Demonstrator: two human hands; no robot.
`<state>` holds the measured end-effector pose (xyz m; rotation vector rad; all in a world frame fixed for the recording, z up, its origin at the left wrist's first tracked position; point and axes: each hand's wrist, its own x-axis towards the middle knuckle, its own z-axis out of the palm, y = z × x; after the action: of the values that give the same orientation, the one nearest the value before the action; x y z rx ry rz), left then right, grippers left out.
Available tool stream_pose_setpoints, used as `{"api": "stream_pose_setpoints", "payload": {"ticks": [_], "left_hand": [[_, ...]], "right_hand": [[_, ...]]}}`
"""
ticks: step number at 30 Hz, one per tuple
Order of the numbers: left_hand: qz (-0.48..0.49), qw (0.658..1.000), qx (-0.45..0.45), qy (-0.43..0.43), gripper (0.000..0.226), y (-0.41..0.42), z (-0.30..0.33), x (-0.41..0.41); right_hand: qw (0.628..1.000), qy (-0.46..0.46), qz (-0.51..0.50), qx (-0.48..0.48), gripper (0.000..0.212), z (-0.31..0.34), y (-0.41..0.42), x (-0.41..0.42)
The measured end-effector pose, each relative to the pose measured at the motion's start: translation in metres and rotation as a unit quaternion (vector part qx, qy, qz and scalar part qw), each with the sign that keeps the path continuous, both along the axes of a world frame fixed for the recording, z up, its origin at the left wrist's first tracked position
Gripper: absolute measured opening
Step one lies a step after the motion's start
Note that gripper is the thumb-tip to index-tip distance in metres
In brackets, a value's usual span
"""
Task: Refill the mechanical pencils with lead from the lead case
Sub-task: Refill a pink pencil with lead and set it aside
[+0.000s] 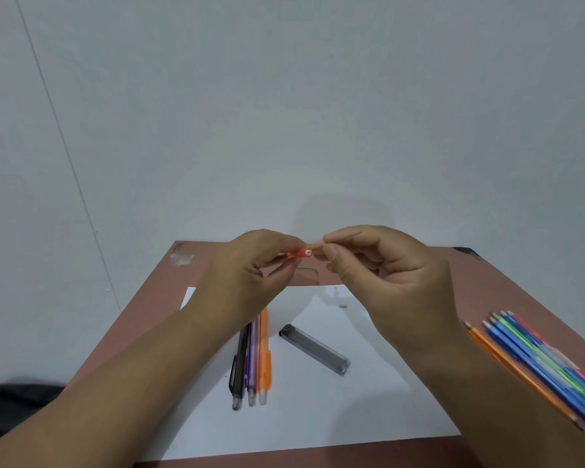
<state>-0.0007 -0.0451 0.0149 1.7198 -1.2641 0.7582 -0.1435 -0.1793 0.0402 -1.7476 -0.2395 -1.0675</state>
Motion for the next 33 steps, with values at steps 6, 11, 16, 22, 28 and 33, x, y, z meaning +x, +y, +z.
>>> {"api": "stream_pose_setpoints", "payload": {"ticks": [6,11,16,22,28,33], "left_hand": [[-0.001,1.0,-0.001,-0.006,0.025,0.0002,0.0003,0.0002],[-0.001,1.0,-0.005,-0.015,0.024,-0.0003,-0.0001,0.0006],[-0.001,1.0,0.005,-0.015,0.025,0.0004,-0.0004,0.0004],[0.004,1.0,0.016,-0.007,0.027,0.0011,-0.0011,-0.0003],[-0.013,1.0,0.011,-0.001,0.025,0.0002,-0.001,-0.0011],[-0.011,1.0,0.016,0.003,0.027,0.0009,-0.0018,0.0002]], "right_hand": [[1.0,0.0,0.001,-0.001,0.009,0.0,0.0004,0.0004],[0.999,0.006,-0.011,-0.034,0.014,-0.0025,-0.003,0.0011],[0.996,-0.005,-0.045,-0.079,0.015,-0.0038,-0.0063,0.0034],[0.995,-0.01,-0.059,-0.085,0.016,-0.0047,-0.0076,0.0042],[0.995,-0.007,-0.057,-0.079,0.016,-0.0048,-0.0084,0.0041],[0.995,-0.002,-0.06,-0.083,0.017,-0.0053,-0.0085,0.0047]]}}
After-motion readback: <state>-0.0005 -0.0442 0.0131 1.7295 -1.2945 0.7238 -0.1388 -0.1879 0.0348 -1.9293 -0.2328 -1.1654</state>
